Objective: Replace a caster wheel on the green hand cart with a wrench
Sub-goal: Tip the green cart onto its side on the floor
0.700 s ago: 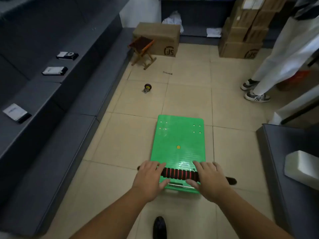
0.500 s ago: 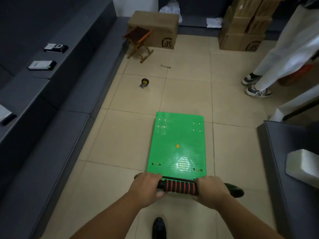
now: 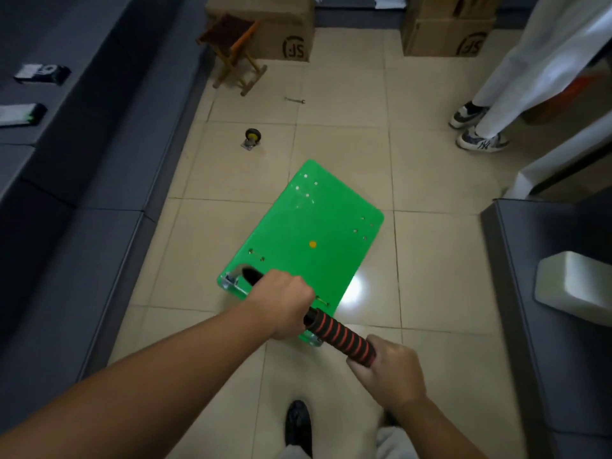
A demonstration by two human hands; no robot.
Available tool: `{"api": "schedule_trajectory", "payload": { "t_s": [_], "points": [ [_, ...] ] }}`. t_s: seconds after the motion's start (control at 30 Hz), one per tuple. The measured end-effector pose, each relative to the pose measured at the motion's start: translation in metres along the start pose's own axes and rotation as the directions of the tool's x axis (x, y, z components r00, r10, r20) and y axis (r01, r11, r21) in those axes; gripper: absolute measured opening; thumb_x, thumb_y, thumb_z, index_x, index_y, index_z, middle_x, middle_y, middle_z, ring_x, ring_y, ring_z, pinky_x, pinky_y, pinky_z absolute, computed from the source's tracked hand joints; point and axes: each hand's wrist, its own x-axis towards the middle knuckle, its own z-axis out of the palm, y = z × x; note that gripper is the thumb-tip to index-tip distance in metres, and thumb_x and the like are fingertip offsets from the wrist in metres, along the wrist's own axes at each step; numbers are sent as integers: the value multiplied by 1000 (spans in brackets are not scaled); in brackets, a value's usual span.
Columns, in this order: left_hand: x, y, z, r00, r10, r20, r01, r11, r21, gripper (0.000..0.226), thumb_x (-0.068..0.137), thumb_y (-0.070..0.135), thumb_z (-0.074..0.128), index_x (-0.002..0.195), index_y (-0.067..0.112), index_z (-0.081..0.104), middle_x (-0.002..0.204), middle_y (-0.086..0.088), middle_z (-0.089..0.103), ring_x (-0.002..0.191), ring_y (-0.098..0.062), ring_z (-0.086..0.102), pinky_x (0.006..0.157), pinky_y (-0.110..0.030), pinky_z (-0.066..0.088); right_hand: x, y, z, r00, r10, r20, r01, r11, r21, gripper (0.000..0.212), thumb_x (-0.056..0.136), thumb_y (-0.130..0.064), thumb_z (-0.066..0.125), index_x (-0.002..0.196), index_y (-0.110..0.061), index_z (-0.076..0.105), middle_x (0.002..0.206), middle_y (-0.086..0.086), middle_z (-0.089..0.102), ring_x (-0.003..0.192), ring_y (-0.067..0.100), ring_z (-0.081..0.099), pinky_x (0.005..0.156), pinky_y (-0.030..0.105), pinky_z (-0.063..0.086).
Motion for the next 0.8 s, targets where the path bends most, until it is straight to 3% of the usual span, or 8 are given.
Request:
{"api": "schedule_trajectory", "payload": {
  "t_s": [0.2,0.33,0.43,0.57,0.7,0.73,0.8],
  "points": [
    [54,62,-24,997,23,-77,-21,999,37,25,91,39,61,103,17,68,95,-5,71,85,-31,68,66,-33,39,12,92,3,997,20,-73,-17,999,36,38,65,-56,55,61,-19,61,48,0,56,40,24,56,41,22,37],
    [109,144,-31,974,153,-170,-149,988,35,21,96,37,57,107,20,63,96,-3,69,81,-30,64,63,-34,36,6,198,-10,995,90,-37,-83,985,152,33,65,-51,58,64,-18,62,51,-1,57,44,26,58,45,25,42],
    [151,182,-27,894,316,-319,-345,938,-39,20,90,40,60,100,22,63,89,1,70,78,-27,67,56,-32,41,2,265,-10,990,136,27,-138,962,237,32,66,-47,59,62,-15,59,52,-1,55,47,25,55,49,23,36],
    [207,188,-15,866,221,-448,-344,914,-216,58,81,83,51,76,26,61,65,11,58,58,-16,57,50,-29,45,-5,353,0,977,196,83,-211,939,271,32,71,-47,58,65,-16,54,65,-8,46,63,23,50,60,28,28],
    [278,243,-7,843,267,-467,-405,886,-225,72,71,96,45,63,25,50,51,11,44,46,-12,43,45,-25,27,-11,427,5,884,392,256,-421,905,67,40,76,-53,69,93,-18,61,93,2,56,98,30,54,86,40,42],
    [299,262,-6,845,264,-466,-402,887,-228,73,68,97,45,61,25,49,50,11,44,46,-13,45,46,-24,24,-13,435,1,874,409,263,-452,883,127,44,73,-50,76,100,-19,61,100,1,57,102,27,53,91,41,43],
    [337,292,0,842,249,-478,-392,892,-226,65,71,90,44,60,25,43,50,11,43,47,-20,51,49,-25,24,-11,439,-12,922,345,176,-386,846,367,42,70,-39,82,101,-22,60,95,-6,57,93,17,55,84,34,48]
  ]
}}
